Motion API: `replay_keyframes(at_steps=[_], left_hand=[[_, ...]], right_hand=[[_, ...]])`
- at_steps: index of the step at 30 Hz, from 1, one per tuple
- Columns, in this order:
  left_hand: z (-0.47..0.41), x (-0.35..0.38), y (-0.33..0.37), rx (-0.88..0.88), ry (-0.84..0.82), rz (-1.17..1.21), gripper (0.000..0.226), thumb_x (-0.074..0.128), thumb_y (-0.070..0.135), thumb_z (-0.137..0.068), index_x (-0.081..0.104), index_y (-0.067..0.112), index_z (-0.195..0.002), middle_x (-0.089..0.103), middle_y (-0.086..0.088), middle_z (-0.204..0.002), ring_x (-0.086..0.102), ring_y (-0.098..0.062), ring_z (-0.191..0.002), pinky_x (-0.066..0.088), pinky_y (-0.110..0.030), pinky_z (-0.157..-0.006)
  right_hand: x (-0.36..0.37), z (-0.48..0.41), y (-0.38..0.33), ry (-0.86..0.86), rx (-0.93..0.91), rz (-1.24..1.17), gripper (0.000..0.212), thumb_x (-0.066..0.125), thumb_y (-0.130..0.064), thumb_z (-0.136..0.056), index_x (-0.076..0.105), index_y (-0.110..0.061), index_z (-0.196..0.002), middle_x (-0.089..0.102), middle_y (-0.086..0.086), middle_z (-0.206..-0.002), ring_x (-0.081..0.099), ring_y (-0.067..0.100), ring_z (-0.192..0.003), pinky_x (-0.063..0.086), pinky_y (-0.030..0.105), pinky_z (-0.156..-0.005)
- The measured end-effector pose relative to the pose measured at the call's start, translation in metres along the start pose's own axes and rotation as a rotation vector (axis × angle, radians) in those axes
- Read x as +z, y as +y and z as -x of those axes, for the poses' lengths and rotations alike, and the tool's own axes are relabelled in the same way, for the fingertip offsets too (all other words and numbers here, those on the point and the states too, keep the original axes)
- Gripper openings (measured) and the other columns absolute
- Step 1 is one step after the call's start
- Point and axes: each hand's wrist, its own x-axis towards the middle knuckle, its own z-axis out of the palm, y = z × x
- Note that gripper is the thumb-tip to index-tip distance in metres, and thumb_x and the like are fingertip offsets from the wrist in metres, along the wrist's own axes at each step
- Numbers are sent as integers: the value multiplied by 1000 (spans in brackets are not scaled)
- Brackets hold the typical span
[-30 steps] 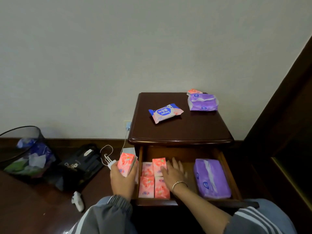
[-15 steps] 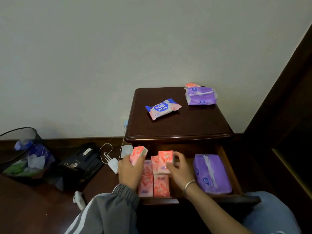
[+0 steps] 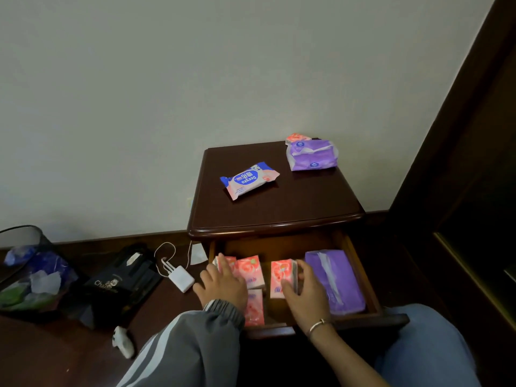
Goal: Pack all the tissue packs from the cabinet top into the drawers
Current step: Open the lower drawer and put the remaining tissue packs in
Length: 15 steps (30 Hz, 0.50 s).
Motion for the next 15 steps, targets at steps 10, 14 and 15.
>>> replay_keyframes(at_steps=[10, 14, 15], left_hand=[[-26, 0, -23, 252, 10, 10, 60, 41, 52, -92, 24, 32, -146, 19, -4, -155, 12, -26, -144, 21, -49, -112], [-34, -5, 0, 495, -110, 201, 60, 37, 47, -97, 16, 28, -150, 12, -5, -158, 15, -24, -145, 21, -40, -117], [-36, -4, 5, 535, -168, 167, 61, 35, 47, -97, 11, 32, -151, 9, -4, -159, 13, -25, -145, 18, -43, -117]], right_hand=[[0, 1, 1, 32, 13, -21, 52, 59, -30, -90, 38, -24, -138, 56, -1, -130, 56, 16, -117, 51, 25, -87], [1, -1, 1, 51, 8, 24, 53, 54, -30, -93, 35, -21, -141, 53, 2, -133, 54, 18, -118, 46, 22, -87], [1, -1, 0, 50, 9, 36, 54, 53, -30, -93, 34, -20, -142, 52, 2, -135, 53, 18, -120, 46, 24, -90]])
